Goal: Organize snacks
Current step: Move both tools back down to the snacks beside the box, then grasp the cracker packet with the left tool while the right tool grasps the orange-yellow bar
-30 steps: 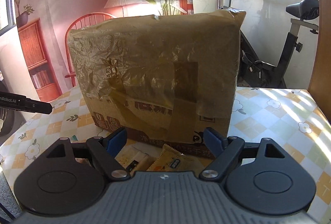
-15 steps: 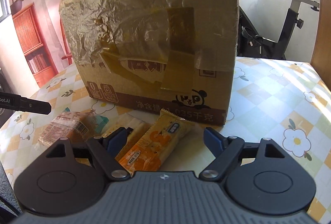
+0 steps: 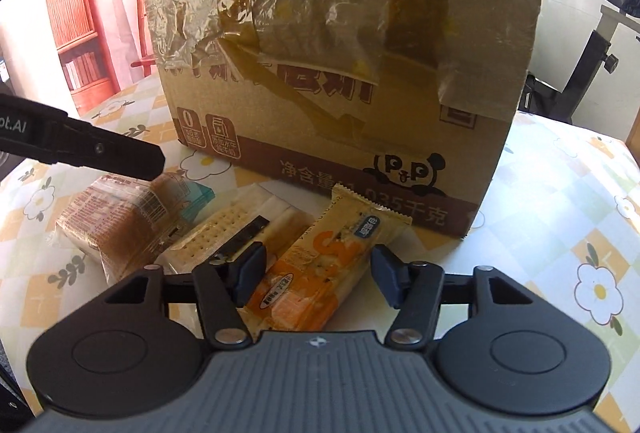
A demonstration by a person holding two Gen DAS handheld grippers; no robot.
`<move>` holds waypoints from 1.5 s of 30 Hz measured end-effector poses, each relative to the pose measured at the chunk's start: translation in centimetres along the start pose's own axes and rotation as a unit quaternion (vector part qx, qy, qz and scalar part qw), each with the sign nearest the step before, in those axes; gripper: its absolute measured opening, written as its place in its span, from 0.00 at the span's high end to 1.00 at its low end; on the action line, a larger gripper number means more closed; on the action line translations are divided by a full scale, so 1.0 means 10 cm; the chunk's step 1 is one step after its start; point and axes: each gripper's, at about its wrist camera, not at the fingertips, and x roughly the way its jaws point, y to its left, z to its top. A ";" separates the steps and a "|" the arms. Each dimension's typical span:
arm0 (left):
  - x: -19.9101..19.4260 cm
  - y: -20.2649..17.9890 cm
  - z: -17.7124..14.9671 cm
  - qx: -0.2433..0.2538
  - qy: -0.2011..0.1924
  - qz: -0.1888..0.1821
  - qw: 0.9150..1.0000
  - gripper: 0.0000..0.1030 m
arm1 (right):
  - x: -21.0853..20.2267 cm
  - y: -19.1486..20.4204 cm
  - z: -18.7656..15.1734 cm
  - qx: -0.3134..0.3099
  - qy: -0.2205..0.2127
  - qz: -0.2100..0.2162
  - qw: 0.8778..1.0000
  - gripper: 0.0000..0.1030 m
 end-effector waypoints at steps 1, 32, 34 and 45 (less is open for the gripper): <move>0.05 -0.05 -0.01 0.006 0.007 -0.004 1.000 0.49 | -0.01 -0.02 -0.01 0.000 0.001 -0.005 1.000 0.47; 0.96 -0.35 -0.21 0.107 0.032 0.080 0.991 0.30 | 0.02 -0.31 -0.27 0.016 -0.025 -0.010 1.000 0.54; 0.94 -0.32 -0.22 0.103 0.031 0.084 0.991 0.30 | 0.01 -0.32 -0.27 0.017 -0.026 -0.009 0.999 0.54; 0.85 -0.32 -0.29 0.099 0.019 0.062 0.993 0.53 | 0.00 -0.33 -0.28 0.023 -0.028 -0.006 0.999 0.54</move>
